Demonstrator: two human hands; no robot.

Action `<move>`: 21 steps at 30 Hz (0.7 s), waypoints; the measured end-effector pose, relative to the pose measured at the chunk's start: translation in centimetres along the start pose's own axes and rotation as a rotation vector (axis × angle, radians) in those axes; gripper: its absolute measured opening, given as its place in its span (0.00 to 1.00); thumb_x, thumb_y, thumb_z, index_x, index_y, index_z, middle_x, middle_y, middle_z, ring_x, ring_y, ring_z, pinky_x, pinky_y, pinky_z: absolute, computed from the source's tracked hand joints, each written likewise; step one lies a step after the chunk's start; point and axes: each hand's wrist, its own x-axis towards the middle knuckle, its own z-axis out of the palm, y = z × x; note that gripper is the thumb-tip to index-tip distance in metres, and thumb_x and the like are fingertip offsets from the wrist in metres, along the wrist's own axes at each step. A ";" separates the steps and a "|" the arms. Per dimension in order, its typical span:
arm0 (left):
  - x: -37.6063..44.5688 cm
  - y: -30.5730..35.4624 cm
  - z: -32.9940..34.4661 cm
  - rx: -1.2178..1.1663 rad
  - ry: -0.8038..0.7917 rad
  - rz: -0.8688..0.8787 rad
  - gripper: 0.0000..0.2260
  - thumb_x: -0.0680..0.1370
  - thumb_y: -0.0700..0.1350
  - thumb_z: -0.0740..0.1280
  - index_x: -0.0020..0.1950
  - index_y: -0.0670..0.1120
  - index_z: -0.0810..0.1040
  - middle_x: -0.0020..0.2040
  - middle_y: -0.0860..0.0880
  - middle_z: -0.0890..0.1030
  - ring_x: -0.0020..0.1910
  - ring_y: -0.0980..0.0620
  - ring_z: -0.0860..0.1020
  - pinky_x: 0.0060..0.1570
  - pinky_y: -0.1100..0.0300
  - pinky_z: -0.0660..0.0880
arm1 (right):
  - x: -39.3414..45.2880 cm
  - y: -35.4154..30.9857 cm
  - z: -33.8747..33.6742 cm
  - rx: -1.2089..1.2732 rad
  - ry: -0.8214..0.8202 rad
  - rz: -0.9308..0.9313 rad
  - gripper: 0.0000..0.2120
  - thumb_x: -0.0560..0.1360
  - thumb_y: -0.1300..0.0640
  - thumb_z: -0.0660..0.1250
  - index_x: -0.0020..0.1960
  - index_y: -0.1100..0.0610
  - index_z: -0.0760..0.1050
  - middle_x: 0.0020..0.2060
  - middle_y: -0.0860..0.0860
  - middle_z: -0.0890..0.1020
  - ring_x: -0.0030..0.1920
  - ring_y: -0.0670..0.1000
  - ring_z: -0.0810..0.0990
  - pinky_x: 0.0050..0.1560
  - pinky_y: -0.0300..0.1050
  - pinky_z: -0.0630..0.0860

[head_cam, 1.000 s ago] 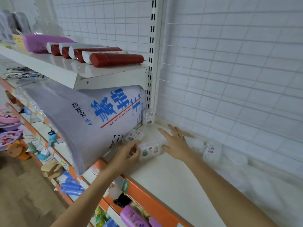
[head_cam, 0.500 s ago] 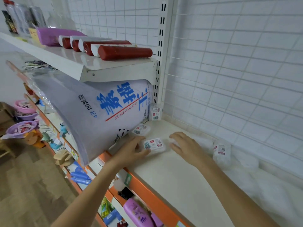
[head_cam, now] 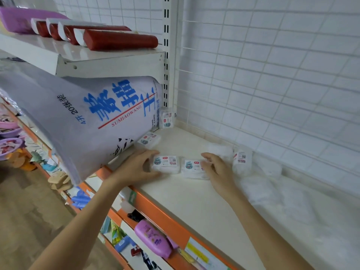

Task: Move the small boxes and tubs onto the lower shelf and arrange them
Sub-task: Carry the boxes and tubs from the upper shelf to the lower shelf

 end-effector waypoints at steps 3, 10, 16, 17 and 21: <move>0.0 0.0 0.2 0.024 0.000 -0.035 0.36 0.66 0.61 0.72 0.70 0.52 0.64 0.63 0.58 0.66 0.61 0.60 0.65 0.61 0.64 0.64 | 0.0 0.2 0.0 -0.222 -0.150 -0.018 0.23 0.72 0.49 0.68 0.66 0.48 0.68 0.60 0.44 0.71 0.61 0.43 0.68 0.66 0.42 0.64; 0.4 -0.3 0.1 0.071 -0.012 -0.079 0.37 0.65 0.64 0.70 0.70 0.52 0.64 0.66 0.52 0.69 0.62 0.56 0.68 0.62 0.59 0.67 | -0.3 0.4 0.0 -0.435 -0.191 -0.146 0.37 0.63 0.43 0.62 0.71 0.49 0.61 0.66 0.44 0.66 0.67 0.47 0.63 0.68 0.43 0.56; 0.8 -0.2 0.3 0.121 -0.026 -0.062 0.41 0.60 0.73 0.61 0.68 0.53 0.66 0.63 0.54 0.70 0.60 0.56 0.67 0.60 0.60 0.66 | 0.4 1.4 0.0 -0.380 -0.120 -0.207 0.39 0.59 0.36 0.61 0.67 0.51 0.67 0.61 0.43 0.72 0.62 0.46 0.69 0.66 0.46 0.62; 0.8 -0.3 0.3 0.105 -0.019 -0.067 0.41 0.60 0.72 0.62 0.68 0.53 0.67 0.63 0.53 0.70 0.60 0.56 0.67 0.60 0.60 0.66 | 0.4 1.4 0.1 -0.371 -0.117 -0.210 0.39 0.58 0.35 0.60 0.66 0.51 0.68 0.60 0.42 0.72 0.61 0.45 0.69 0.65 0.45 0.63; 0.4 -0.6 0.2 0.002 0.016 -0.090 0.37 0.61 0.64 0.71 0.66 0.50 0.69 0.63 0.51 0.70 0.62 0.54 0.68 0.64 0.56 0.66 | 0.3 1.0 0.3 -0.334 -0.104 -0.168 0.35 0.60 0.38 0.68 0.63 0.52 0.71 0.56 0.43 0.71 0.59 0.45 0.70 0.63 0.42 0.65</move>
